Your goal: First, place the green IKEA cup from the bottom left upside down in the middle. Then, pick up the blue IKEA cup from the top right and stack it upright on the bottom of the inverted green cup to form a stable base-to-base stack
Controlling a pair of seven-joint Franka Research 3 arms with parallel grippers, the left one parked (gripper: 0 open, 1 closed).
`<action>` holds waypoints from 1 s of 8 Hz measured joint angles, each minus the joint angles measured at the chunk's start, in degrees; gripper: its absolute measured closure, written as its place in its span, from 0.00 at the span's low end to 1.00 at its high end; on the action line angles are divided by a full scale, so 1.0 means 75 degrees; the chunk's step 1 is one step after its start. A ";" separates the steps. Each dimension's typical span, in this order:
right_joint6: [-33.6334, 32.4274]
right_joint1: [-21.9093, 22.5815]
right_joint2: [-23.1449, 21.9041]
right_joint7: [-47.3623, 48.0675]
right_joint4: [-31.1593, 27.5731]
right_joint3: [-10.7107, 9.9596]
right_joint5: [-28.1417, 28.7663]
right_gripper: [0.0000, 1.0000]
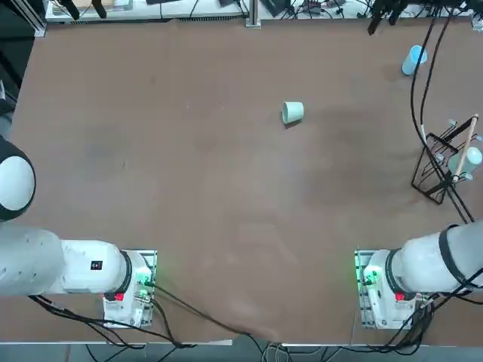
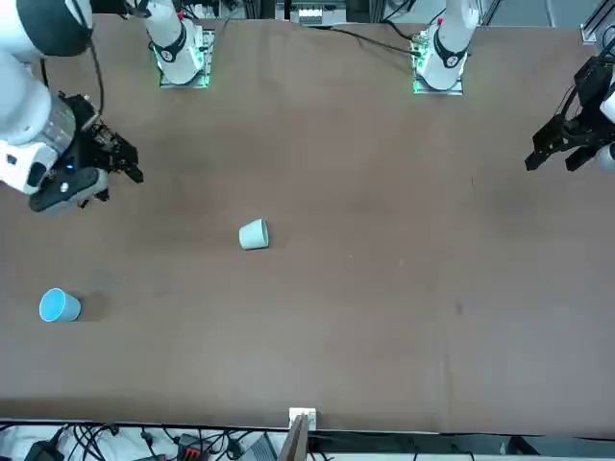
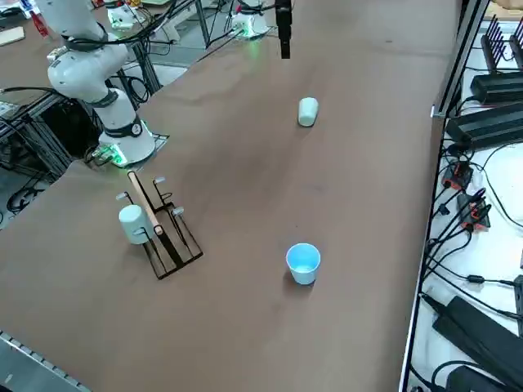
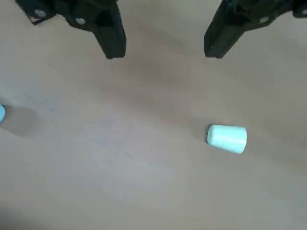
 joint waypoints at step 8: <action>0.0616 0.0269 0.0986 -0.4180 -0.0196 0.0454 -0.0414 0.00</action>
